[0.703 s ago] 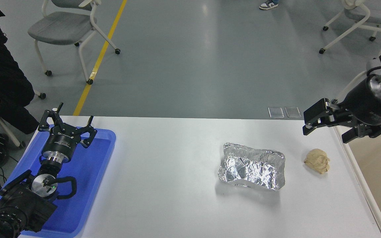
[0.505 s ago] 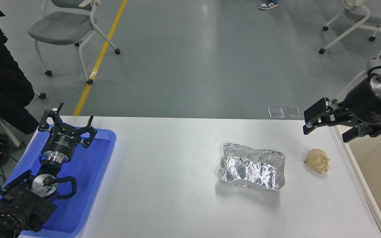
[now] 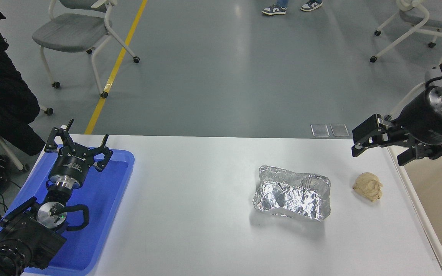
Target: Pick up foil plate and place in dustbin
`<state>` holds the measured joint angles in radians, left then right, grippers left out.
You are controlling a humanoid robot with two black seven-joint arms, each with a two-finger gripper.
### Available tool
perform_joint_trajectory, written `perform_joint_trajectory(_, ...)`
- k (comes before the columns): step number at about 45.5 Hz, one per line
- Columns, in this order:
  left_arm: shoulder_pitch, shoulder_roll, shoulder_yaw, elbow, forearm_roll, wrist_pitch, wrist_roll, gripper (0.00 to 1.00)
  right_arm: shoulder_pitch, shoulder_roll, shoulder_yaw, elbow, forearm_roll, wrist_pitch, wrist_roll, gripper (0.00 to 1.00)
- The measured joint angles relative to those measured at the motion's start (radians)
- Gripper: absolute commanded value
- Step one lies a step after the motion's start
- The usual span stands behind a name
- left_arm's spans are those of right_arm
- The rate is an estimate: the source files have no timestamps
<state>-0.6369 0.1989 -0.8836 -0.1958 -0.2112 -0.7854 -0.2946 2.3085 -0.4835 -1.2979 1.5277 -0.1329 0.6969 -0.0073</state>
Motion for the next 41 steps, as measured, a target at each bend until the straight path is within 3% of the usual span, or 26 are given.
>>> perform_joint_trajectory(22, -0.001, -0.002, 0.000, 0.000, 0.001, 0.000, 0.000, 1.00, -0.181, 0.065, 0.090, -0.097, -0.005, -0.086, 0.001, 1.00)
perform_joint_trajectory(41, -0.002, -0.003, 0.000, 0.000, 0.001, 0.000, 0.000, 1.00, -0.559, 0.188, 0.182, -0.399, -0.007, -0.173, 0.000, 1.00)
